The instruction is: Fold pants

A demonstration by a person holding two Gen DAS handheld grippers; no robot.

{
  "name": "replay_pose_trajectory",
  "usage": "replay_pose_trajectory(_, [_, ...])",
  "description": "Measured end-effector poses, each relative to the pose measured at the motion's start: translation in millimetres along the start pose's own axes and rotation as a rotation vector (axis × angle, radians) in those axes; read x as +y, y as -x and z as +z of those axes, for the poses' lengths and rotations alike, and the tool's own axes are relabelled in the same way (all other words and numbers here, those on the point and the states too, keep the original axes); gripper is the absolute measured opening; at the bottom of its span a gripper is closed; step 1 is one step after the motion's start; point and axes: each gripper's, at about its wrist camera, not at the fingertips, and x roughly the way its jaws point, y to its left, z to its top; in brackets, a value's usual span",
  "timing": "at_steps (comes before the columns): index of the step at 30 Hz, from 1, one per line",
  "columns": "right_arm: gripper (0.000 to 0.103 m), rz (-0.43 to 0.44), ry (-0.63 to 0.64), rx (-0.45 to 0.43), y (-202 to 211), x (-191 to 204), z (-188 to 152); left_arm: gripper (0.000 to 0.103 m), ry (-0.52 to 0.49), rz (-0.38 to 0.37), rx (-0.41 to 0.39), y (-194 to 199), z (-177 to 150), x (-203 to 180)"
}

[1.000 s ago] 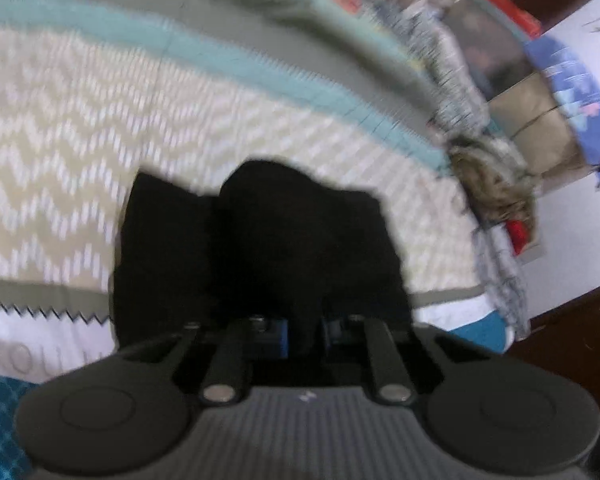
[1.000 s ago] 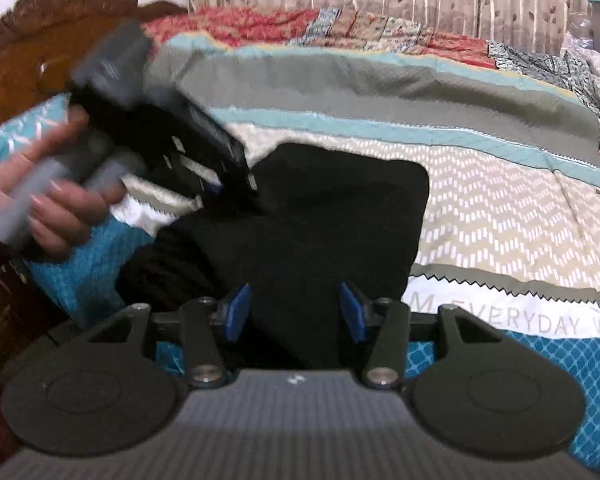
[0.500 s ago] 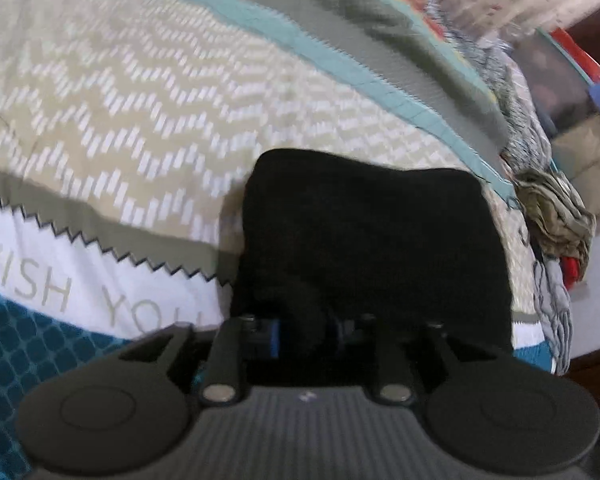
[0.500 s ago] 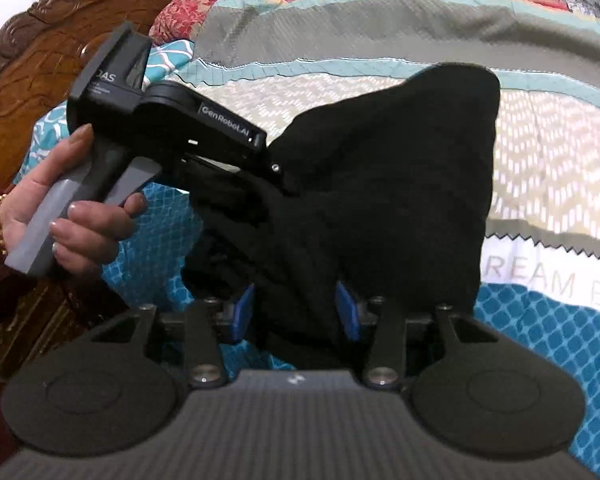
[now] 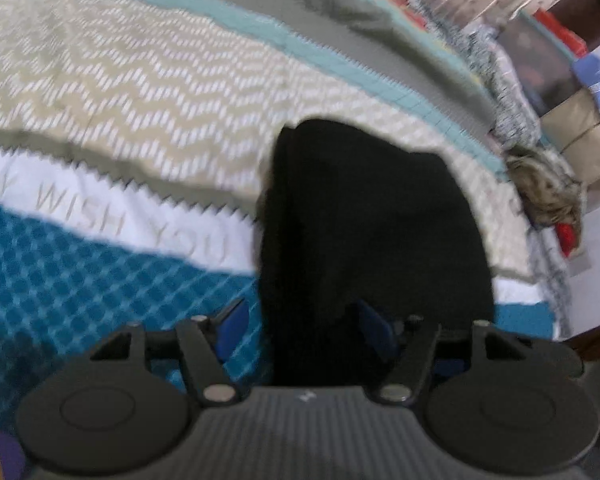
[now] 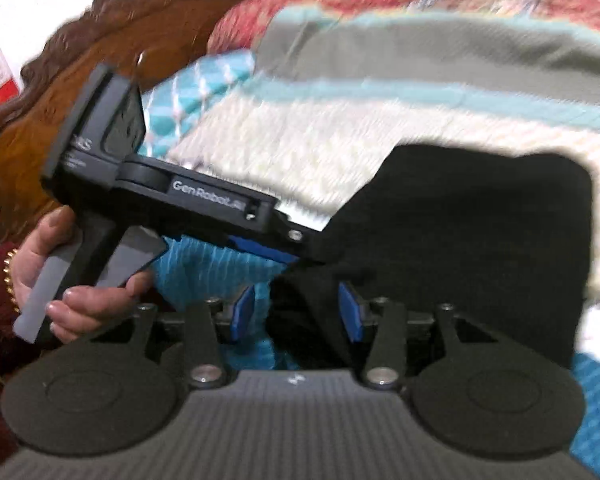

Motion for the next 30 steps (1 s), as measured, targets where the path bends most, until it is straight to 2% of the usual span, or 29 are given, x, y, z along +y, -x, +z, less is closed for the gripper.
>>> replay_pose_trajectory(2, [0.051, 0.014, -0.021, 0.039, -18.3, -5.3, -1.4, 0.062, 0.003, 0.045, 0.008, -6.1, -5.0, 7.1])
replay_pose_trajectory(4, [0.051, -0.001, 0.025, 0.052, -29.5, -1.6, -3.0, 0.062, -0.012, 0.064, -0.006, -11.7, -6.6, 10.1])
replay_pose_trajectory(7, [0.058, -0.021, 0.065, 0.048, -33.1, 4.7, -3.4, 0.064, -0.033, 0.08, -0.022, -16.1, -6.4, 8.0])
replay_pose_trajectory(9, [0.058, -0.028, 0.073, 0.032, -27.5, 2.3, -8.8, 0.066, -0.068, 0.105, -0.03, -16.9, -8.1, 2.2])
replay_pose_trajectory(12, [0.057, -0.042, 0.065, 0.009, -22.3, 2.3, -7.8, 0.069, -0.07, 0.123, -0.035, -11.5, -10.4, -4.2])
replay_pose_trajectory(15, [0.056, -0.044, 0.033, -0.036, 0.9, -3.1, -10.5, 0.071, -0.076, 0.15, -0.044, -6.2, -11.8, -11.0])
replay_pose_trajectory(20, [0.056, -0.144, -0.012, -0.148, 46.7, -15.5, -21.5, 0.075, -0.09, 0.206, -0.055, -2.1, -15.6, -20.9])
replay_pose_trajectory(25, [0.056, -0.309, -0.137, -0.231, 75.4, -36.4, -36.7, 0.078, -0.122, 0.265, -0.07, -1.5, -19.2, -31.9])
replay_pose_trajectory(28, [0.056, -0.355, -0.226, -0.234, 75.0, -54.3, -41.6, 0.078, -0.135, 0.282, -0.075, -1.4, -20.0, -34.4])
replay_pose_trajectory(30, [0.056, -0.364, -0.294, -0.186, 66.6, -66.1, -44.7, 0.081, -0.139, 0.293, -0.078, -1.0, -20.3, -34.8])
